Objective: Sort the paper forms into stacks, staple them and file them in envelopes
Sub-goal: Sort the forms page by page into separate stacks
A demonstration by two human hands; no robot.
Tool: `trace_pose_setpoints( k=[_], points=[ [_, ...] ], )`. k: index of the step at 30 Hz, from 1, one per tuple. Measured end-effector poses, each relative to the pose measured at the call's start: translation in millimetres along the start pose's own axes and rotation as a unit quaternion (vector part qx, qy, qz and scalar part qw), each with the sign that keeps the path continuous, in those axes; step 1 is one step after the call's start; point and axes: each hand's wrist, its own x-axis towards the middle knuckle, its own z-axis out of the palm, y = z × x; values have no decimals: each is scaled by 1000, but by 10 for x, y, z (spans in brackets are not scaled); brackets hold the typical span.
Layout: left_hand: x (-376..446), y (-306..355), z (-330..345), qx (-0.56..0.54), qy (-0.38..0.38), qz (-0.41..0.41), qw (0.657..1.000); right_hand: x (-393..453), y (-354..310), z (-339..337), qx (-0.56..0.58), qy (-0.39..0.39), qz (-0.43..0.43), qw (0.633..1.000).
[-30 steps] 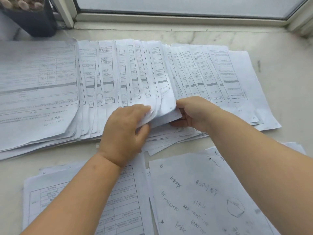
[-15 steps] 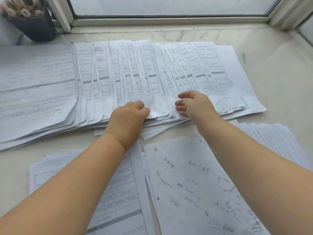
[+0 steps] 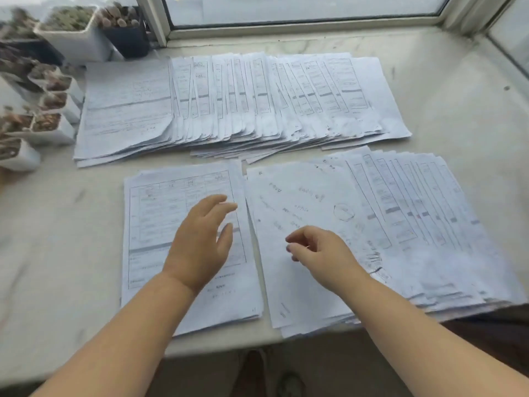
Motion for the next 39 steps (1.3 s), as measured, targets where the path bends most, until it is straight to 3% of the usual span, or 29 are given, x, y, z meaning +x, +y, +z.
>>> trace_pose_setpoints(
  k=[4, 7, 16, 22, 30, 35, 39],
  points=[
    [-1034, 34, 60, -84, -15, -97, 992, -349, 213, 304, -6, -57, 42, 997],
    [-1323, -12, 180, -101, -55, -93, 989, -427, 201, 467, 19, -50, 67, 996],
    [-1275, -201, 325, -87, 21, -36, 995, -262, 20, 657, 115, -74, 149, 979],
    [-1261, -228, 327, -81, 3, -38, 996, -170, 13, 676, 88, -110, 126, 982],
    [-1257, -256, 347, -101, 20, -39, 994, -165, 21, 832, 99, -43, 124, 986],
    [-1246, -257, 341, -101, 14, -40, 994, -211, 26, 791, 195, -132, 111, 965],
    [-1235, -279, 340, -118, 12, -35, 992, -177, 28, 857, 168, -80, 102, 977]
  ],
)
